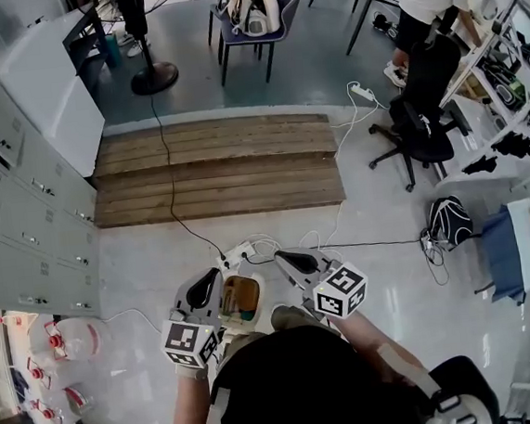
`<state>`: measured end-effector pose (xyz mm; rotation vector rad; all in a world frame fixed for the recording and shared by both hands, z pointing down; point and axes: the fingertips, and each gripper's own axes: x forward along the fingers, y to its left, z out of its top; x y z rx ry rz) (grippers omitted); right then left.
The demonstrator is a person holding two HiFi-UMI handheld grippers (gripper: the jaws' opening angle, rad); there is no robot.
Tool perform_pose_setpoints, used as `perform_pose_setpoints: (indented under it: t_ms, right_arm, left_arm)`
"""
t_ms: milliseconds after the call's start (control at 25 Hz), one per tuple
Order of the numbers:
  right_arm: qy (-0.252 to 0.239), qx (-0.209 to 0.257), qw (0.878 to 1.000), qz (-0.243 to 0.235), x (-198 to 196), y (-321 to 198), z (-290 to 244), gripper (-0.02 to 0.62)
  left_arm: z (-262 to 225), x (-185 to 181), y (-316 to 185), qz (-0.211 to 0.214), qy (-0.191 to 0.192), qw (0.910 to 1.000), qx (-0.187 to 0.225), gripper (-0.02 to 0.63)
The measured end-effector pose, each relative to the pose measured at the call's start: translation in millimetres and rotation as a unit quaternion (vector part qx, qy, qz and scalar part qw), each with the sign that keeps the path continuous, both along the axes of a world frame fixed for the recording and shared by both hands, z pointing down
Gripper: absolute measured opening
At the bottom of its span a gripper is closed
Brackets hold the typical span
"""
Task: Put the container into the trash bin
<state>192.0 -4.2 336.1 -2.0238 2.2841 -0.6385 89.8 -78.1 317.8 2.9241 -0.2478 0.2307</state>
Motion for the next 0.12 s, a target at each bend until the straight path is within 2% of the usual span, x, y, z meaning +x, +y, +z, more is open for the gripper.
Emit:
perform_pose_setpoints:
  t_ms: [120]
  right_arm:
    - [-0.001, -0.002, 1.0, -0.003, -1.2, -2.2, 1.5, 0.015]
  left_arm:
    - [3.4, -1.6, -2.1, -0.002, -0.004, 1.0, -0.002, 0.008]
